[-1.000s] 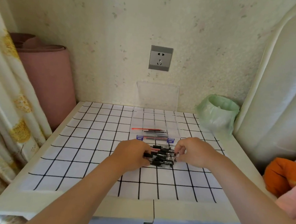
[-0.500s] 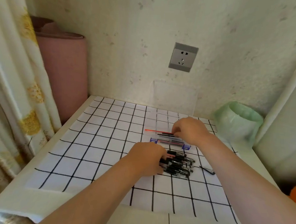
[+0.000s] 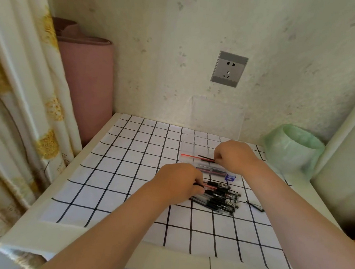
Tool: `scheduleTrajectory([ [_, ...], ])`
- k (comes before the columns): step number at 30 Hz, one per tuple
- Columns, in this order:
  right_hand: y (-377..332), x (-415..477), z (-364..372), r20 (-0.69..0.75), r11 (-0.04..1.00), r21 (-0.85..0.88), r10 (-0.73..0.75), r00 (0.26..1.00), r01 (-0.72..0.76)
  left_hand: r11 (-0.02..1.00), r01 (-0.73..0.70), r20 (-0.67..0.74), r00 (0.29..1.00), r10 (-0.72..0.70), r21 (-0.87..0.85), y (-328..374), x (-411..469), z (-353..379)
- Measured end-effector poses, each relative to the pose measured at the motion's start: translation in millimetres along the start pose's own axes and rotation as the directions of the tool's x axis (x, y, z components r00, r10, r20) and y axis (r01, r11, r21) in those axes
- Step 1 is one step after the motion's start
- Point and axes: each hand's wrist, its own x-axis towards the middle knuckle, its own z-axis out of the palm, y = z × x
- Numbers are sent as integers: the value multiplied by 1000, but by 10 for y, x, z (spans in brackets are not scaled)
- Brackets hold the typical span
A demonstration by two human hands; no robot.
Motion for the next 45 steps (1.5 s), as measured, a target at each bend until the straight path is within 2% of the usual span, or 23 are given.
scheduleTrajectory([
  [4, 52, -175, -222, -105, 991, 135, 17, 994, -3, 997, 81, 32, 996, -81, -11, -116, -27, -77],
  [9, -26, -571, -349, -207, 952, 298, -7, 978, 70, 985, 162, 26, 987, -160, -62, -194, -102, -230],
  [12, -45, -798, -305, -209, 931, 359, 9, 978, 68, 979, 188, 37, 982, -186, -72, -195, -143, -287],
  [15, -35, -996, -247, -179, 892, 449, 38, 983, 47, 966, 198, 57, 980, -191, -167, -140, -174, -309],
  [21, -51, -1281, -135, -202, 862, 503, 45, 978, 64, 946, 153, 90, 987, -133, -284, -11, -195, -270],
  [28, 31, -1272, -58, -195, 854, 517, 51, 979, 58, 892, 143, 49, 990, -135, -430, 75, -133, -269],
  [37, 98, -1196, -20, -165, 839, 541, 42, 985, 55, 886, 144, 50, 989, -136, -441, 83, -66, -268],
  [41, 112, -1173, -33, -205, 854, 513, 24, 978, 86, 899, 147, 74, 989, -128, -412, 59, -64, -235],
  [45, 49, -1170, -43, -223, 811, 566, -17, 975, 144, 917, 108, 93, 993, -78, -384, 101, -74, -165],
])
